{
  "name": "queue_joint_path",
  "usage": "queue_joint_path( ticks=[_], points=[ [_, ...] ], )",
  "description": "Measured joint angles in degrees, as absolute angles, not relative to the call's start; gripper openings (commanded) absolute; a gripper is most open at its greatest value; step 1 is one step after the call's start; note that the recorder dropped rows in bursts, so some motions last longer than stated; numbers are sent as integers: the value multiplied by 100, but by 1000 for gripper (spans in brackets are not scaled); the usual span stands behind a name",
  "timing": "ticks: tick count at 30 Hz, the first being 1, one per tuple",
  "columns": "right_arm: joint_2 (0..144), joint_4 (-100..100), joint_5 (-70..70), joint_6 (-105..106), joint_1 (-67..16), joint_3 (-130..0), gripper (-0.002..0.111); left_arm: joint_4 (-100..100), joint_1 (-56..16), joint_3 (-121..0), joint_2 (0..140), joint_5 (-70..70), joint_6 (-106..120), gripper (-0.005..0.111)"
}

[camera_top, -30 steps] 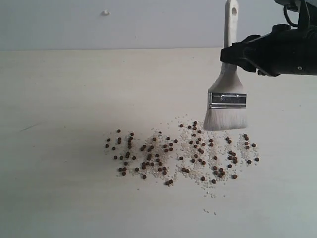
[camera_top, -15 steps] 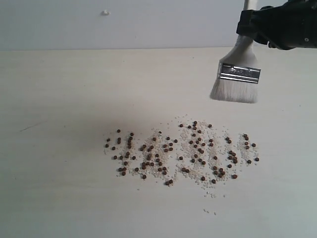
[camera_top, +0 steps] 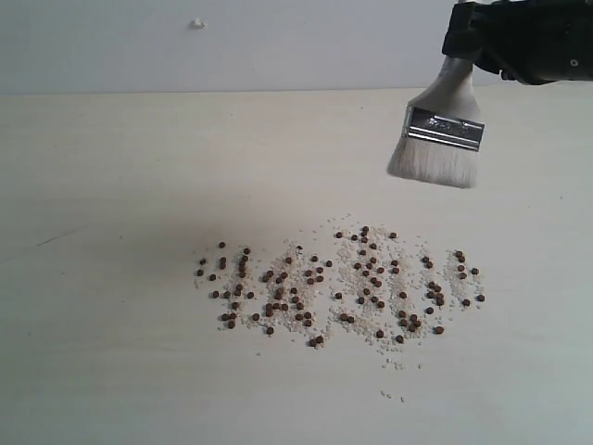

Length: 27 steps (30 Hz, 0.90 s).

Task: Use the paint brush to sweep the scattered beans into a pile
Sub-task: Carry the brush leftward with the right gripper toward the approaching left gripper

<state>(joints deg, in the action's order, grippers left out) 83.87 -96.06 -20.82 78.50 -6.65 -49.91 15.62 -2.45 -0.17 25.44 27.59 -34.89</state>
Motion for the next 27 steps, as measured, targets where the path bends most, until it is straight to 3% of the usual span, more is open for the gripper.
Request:
queue_joint_path(
  ticks=[5,14,27],
  points=[
    [8387,-9572,-2104,7684,-933,-5075,0,3158,-245,-403,4041,3950,-4336,0],
    [8387,-9246,-1728,7840,-2011,-5187,0,4465,-245,-920,6030,4836,-4493,0],
    [8760,-9548,-1102,7588,-2194,-5187,0,4775,-245,-1012,6306,5551,-3702,0]
  ],
)
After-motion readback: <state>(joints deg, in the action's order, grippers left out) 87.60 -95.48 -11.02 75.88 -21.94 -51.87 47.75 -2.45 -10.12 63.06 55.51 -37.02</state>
